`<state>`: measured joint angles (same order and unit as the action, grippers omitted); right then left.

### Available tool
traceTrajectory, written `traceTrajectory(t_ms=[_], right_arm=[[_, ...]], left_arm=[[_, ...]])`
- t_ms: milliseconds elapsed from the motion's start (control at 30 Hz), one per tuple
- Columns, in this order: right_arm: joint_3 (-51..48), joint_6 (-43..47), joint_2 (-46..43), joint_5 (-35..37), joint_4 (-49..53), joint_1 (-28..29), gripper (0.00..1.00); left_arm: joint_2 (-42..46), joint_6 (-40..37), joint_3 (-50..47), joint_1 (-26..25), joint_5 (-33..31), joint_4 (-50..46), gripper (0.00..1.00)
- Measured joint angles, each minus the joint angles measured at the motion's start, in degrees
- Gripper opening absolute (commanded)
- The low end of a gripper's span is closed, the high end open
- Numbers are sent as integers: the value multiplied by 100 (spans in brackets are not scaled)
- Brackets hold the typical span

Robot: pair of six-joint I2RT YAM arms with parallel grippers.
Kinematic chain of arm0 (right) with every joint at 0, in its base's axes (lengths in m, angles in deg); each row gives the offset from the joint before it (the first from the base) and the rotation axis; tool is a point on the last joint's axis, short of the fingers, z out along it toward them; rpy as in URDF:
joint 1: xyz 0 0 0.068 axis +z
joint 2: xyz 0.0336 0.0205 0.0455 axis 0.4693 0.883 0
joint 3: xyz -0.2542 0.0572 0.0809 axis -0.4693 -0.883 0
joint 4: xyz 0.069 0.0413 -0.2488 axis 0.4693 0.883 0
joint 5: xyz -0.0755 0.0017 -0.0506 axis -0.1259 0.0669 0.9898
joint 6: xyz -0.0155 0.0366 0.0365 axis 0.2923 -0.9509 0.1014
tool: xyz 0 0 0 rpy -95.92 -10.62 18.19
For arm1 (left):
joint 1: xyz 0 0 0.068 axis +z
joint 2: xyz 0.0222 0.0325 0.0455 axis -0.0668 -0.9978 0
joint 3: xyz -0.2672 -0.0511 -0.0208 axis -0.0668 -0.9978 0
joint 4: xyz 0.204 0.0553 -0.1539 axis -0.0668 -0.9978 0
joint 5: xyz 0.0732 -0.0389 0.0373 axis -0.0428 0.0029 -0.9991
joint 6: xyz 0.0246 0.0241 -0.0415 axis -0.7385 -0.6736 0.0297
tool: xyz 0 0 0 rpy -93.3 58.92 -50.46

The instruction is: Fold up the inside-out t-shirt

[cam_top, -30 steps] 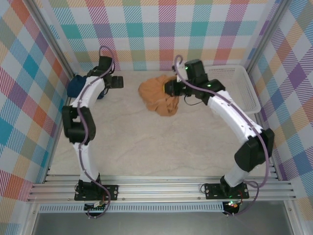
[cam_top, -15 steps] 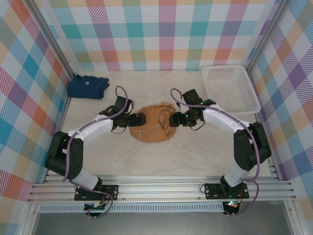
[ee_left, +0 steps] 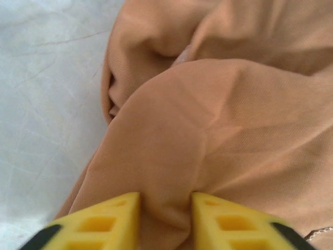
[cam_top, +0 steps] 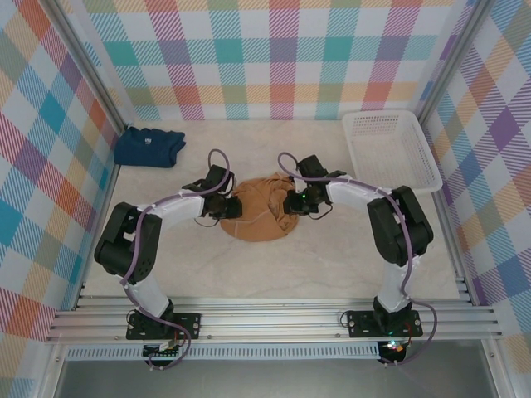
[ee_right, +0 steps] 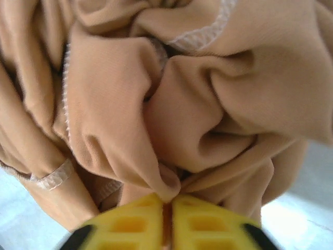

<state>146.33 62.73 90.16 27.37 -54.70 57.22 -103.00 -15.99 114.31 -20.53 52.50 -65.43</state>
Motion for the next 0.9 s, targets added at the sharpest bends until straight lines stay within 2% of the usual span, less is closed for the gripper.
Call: traceTrajectory(t_ms=[100, 200, 367, 467, 533, 667, 767, 900], right_arm=[[4, 26, -44, 24, 79, -42, 0], [-22, 122, -706, 96, 190, -232, 0], [61, 190, -2949, 238, -249, -699, 0], [496, 295, -3877, 393, -614, -680, 0], [850, 431, -4162, 581, -717, -660, 0], [1445, 726, -4325, 1180, -667, -634, 0], [1572, 876, -4325, 1617, -498, -634, 0], [1574, 1038, -4334, 1974, -195, -632, 0]], left_arm=[[61, 4, 0, 0, -66, 94, 0], [649, 31, -63, 2, -188, 129, 0], [2968, 247, -63, 11, -256, 754, 0], [3985, 354, 238, 11, -297, 1294, 0], [4310, 332, 509, 11, -417, 1486, 0], [4658, 59, 1016, 11, -1073, 1467, 0], [4780, -229, 1198, 11, -1572, 1257, 0], [4964, -538, 1266, 11, -1823, 933, 0]])
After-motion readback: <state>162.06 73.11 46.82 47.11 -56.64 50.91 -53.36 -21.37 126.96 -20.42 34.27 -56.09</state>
